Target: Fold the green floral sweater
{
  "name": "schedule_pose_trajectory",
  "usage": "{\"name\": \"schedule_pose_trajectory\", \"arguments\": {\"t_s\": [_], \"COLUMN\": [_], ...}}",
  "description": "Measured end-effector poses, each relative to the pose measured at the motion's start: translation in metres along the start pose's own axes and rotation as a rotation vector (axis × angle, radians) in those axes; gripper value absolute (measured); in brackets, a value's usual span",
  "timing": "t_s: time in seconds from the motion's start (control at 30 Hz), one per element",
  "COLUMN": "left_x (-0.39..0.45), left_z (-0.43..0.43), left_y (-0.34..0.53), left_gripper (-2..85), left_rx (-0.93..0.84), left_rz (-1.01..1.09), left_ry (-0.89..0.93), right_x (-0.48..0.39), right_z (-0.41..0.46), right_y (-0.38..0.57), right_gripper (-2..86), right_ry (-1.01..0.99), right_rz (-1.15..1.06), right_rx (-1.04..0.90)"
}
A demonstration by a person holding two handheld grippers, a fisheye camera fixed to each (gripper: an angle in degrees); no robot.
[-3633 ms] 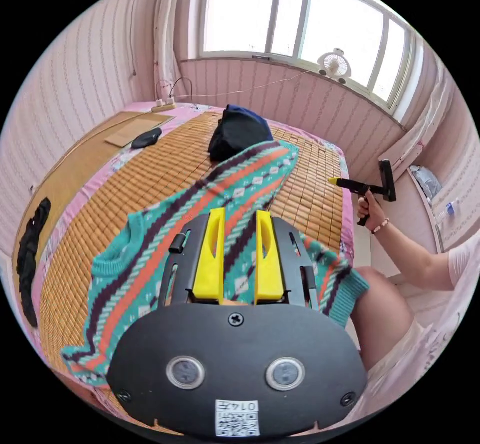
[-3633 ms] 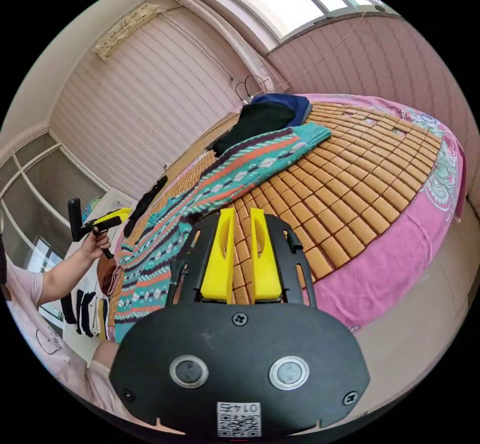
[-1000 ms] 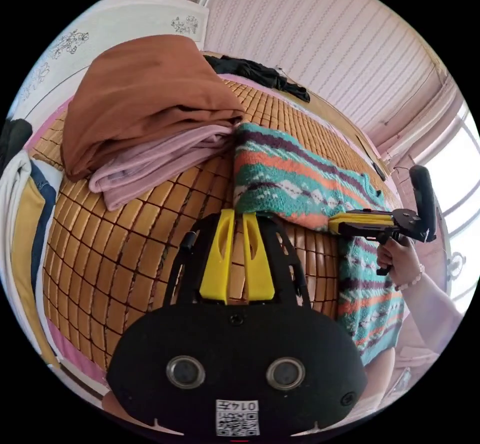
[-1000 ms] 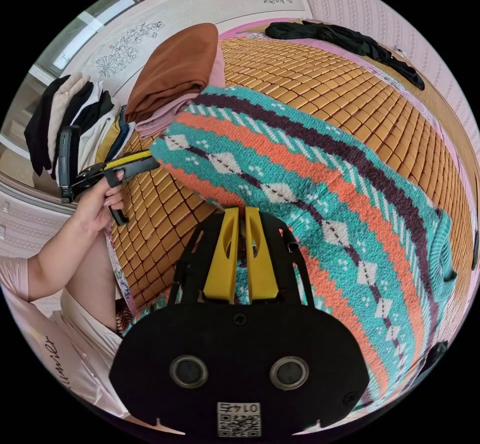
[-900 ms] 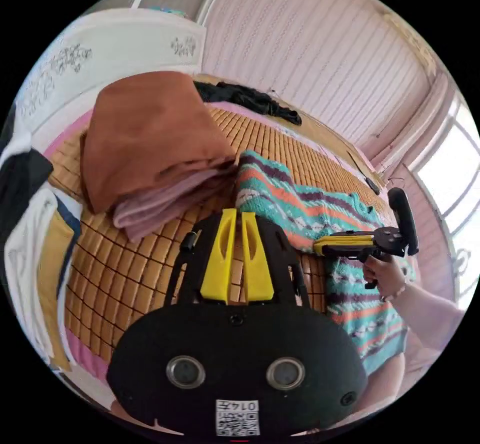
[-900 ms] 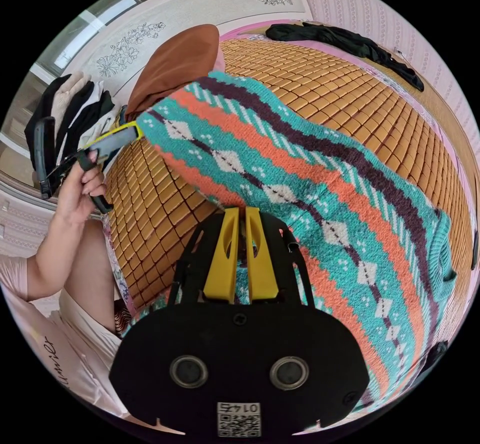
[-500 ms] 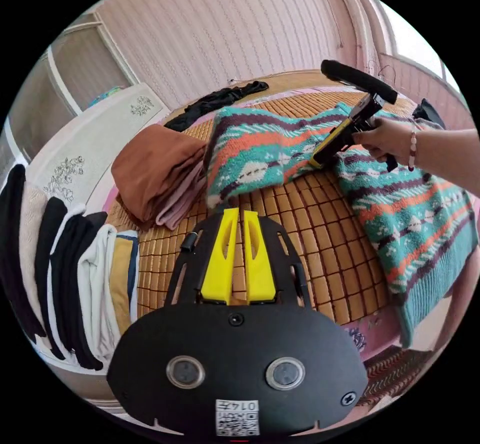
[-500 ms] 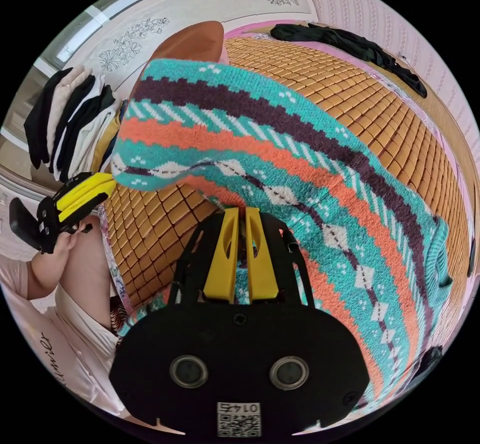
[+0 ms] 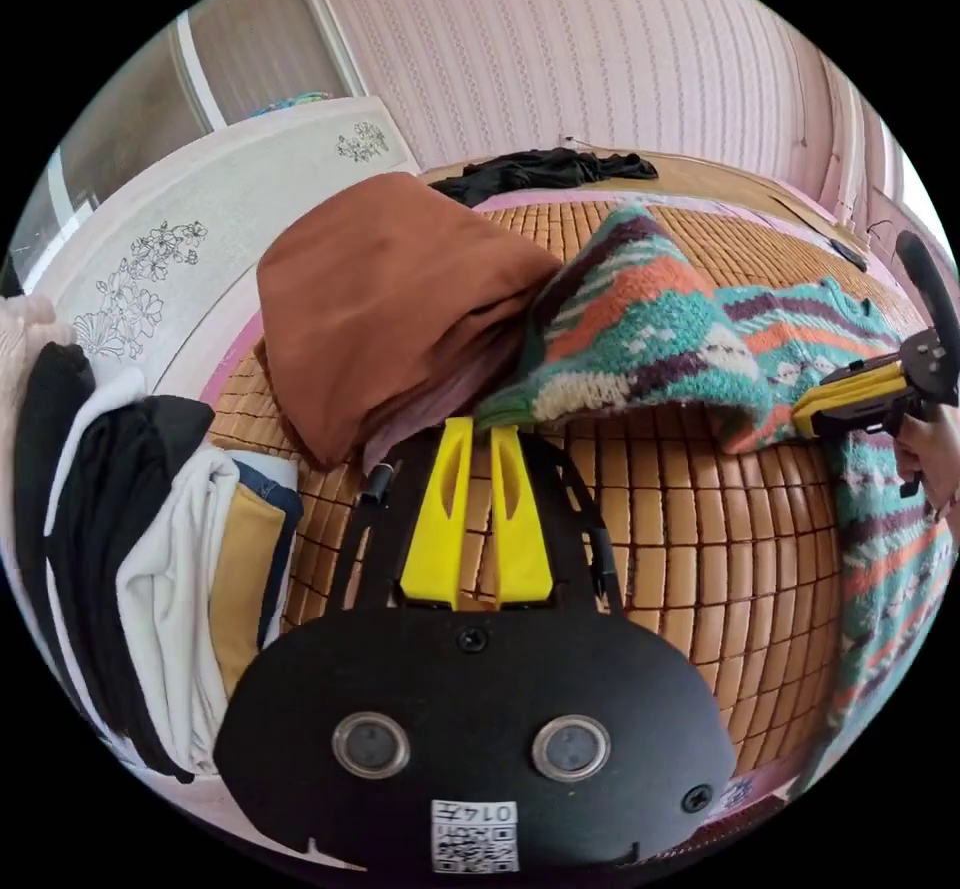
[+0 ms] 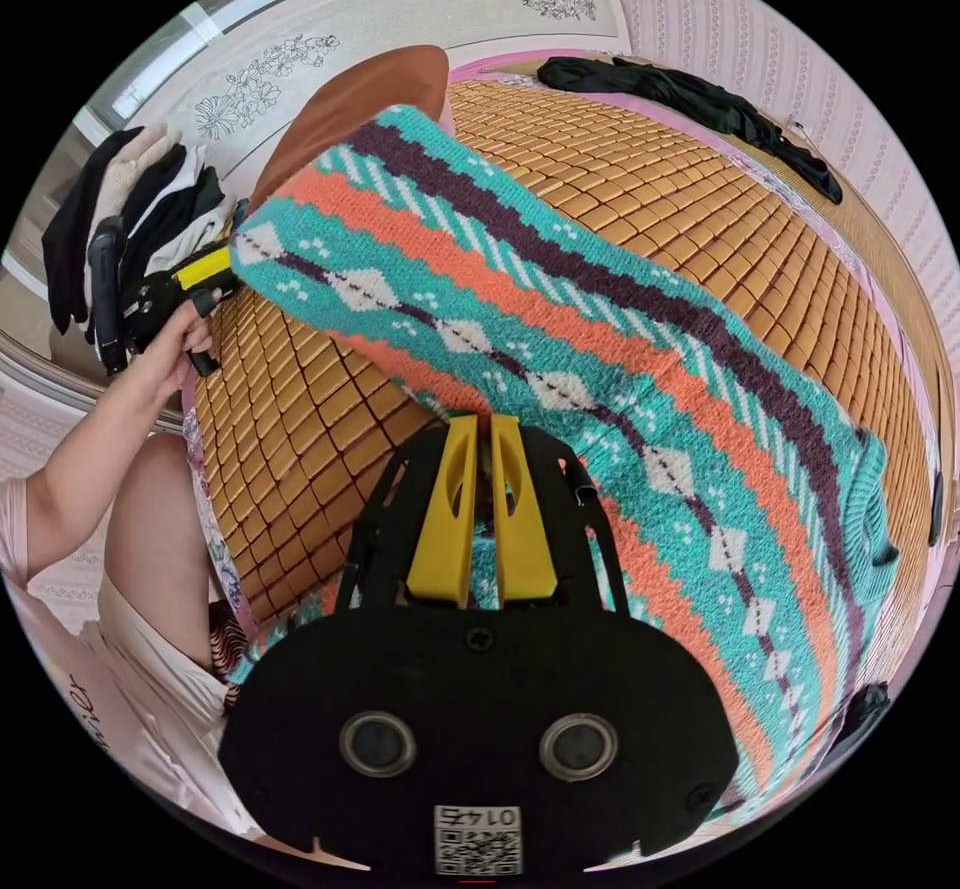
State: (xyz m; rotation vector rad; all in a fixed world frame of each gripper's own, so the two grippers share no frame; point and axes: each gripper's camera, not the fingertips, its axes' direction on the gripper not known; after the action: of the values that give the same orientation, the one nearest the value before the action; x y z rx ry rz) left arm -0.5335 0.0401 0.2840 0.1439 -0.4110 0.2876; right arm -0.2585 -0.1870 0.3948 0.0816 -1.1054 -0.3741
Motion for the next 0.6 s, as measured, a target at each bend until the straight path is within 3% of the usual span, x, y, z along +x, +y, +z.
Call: {"name": "schedule_pose_trajectory", "arguments": {"t_s": [0.1,0.17,0.23,0.3,0.33,0.4,0.6], "left_x": [0.024,0.027,0.017,-0.012,-0.018,-0.033,-0.027], "left_z": [-0.077,-0.081,-0.052,0.004,0.009,-0.003,-0.041], "left_y": [0.003,0.015,0.032,0.058,0.062,0.069,0.064], "left_gripper": [1.7,1.8,2.3,3.4,3.8,4.5,4.9], "left_rx": [0.316,0.329,0.185,-0.111,-0.140,-0.098,-0.026], "left_rz": [0.217,0.233,0.197,0.050,0.012,-0.051,0.023], "left_ry": [-0.240,-0.261,-0.240,-0.147,-0.131,-0.086,0.131], "right_x": [-0.002,-0.012,-0.016,-0.016,-0.015,-0.012,-0.014], "right_z": [-0.010,-0.014,-0.019,-0.025,-0.032,-0.049,-0.142], "right_y": [-0.002,-0.004,-0.006,-0.010,-0.013,-0.016,0.064], "right_gripper": [1.7,2.1,2.5,3.1,3.7,5.1,7.4], "right_ry": [0.001,0.042,0.064,0.058,0.040,0.007,-0.076], "right_rz": [0.016,0.006,0.011,0.019,0.016,0.016,0.090], "right_rx": [0.016,0.033,0.039,0.030,0.015,0.010,0.215]}}
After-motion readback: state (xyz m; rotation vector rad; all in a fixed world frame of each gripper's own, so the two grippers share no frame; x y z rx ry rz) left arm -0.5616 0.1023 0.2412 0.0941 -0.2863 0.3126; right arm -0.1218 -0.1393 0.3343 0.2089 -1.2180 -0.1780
